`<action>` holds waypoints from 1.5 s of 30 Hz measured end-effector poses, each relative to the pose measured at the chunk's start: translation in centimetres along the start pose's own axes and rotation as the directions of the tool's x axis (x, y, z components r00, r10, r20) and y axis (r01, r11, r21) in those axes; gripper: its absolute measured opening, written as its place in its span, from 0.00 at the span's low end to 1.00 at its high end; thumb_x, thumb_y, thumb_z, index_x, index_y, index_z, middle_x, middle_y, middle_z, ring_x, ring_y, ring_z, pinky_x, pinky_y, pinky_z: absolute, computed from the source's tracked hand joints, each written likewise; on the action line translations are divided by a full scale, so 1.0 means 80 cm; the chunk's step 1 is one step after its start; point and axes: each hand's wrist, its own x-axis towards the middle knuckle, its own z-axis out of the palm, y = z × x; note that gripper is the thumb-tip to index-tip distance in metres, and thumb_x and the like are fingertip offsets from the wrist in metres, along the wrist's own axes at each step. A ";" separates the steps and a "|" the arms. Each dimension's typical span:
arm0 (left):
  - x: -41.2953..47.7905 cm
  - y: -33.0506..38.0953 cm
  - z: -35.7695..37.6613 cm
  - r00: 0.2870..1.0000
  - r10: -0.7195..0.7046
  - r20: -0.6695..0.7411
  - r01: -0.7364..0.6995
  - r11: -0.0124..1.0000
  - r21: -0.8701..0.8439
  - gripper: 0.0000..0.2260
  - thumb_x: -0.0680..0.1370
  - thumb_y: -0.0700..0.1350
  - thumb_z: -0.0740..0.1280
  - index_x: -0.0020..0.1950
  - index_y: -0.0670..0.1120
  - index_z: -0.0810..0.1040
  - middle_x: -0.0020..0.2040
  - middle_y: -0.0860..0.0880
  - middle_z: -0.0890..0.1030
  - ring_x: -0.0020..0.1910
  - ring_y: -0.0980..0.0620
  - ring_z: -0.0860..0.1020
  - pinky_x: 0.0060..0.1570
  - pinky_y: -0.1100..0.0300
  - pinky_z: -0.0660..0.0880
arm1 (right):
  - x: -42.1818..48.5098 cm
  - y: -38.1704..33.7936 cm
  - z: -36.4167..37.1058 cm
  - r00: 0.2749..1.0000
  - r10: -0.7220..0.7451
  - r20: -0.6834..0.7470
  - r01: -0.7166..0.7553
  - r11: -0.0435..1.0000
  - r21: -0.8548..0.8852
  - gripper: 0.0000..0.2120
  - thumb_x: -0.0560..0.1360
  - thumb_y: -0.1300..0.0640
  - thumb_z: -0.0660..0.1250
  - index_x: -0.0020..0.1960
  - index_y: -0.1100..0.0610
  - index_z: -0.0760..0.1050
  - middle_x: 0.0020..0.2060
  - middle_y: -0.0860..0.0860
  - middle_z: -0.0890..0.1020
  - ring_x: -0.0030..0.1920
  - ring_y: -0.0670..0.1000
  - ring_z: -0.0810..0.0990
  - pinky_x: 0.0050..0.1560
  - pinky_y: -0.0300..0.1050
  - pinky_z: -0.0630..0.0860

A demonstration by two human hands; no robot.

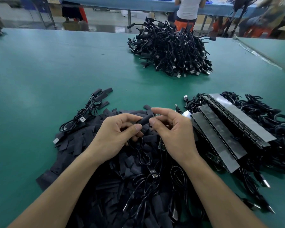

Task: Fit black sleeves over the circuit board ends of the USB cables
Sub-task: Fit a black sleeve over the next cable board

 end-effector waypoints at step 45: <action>0.002 -0.002 -0.001 0.992 -0.033 -0.123 0.032 0.999 -0.007 0.05 0.70 0.42 0.79 0.41 0.46 0.84 0.31 0.45 0.83 0.28 0.53 0.78 0.28 0.66 0.74 | -0.001 -0.009 -0.003 0.998 0.049 -0.029 -0.047 0.997 0.066 0.13 0.70 0.63 0.77 0.46 0.45 0.81 0.38 0.48 0.86 0.40 0.47 0.85 0.46 0.47 0.82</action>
